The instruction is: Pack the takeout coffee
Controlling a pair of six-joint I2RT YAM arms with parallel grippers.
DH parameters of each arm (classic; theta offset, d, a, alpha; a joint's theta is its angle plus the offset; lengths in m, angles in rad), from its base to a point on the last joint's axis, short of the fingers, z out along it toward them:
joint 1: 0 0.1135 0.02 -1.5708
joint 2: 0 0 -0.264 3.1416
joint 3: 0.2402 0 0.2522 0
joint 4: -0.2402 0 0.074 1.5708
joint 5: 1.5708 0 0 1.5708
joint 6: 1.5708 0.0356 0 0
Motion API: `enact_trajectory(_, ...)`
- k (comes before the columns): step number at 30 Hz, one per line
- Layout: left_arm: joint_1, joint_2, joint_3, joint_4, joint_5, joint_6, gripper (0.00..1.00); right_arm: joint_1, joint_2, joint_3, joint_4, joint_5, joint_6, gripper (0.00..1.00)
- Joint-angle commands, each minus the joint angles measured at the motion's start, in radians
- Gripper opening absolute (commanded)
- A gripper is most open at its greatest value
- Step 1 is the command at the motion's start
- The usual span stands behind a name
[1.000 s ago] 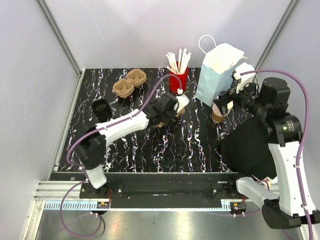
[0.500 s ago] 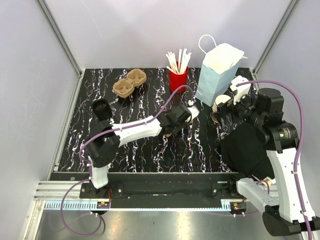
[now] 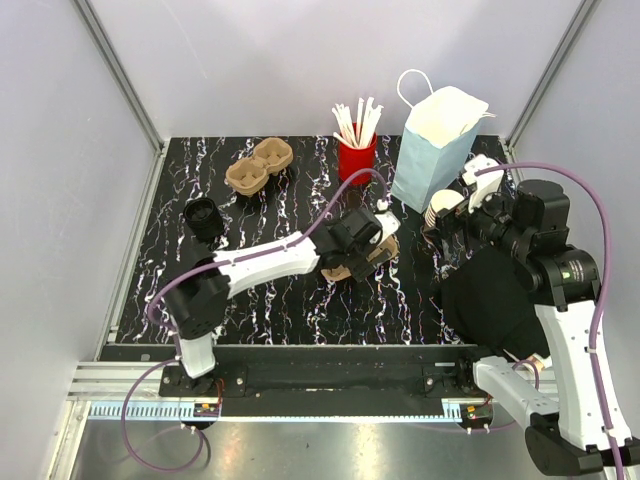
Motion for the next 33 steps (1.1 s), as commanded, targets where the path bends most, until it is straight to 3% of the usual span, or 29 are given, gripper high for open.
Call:
enact_trajectory(1,0.045,-0.161,0.026,0.052,0.036,0.027,0.99,0.005,0.037,0.029,-0.005,-0.054,0.052,1.0)
enact_trajectory(9,0.315,-0.285,-0.035,0.059,0.179,0.043,0.99,0.044,0.157,0.04,0.024,-0.089,0.104,1.0)
enact_trajectory(14,0.446,-0.337,-0.028,0.027,0.263,0.047,0.99,0.213,0.27,0.034,0.043,0.021,0.104,1.0)
enact_trajectory(24,0.577,-0.443,0.008,-0.011,0.289,0.117,0.99,0.278,0.573,0.057,0.127,0.075,0.155,1.0)
enact_trajectory(33,0.671,-0.487,-0.1,0.018,0.369,0.109,0.99,0.325,0.752,0.008,0.233,0.104,0.259,1.0)
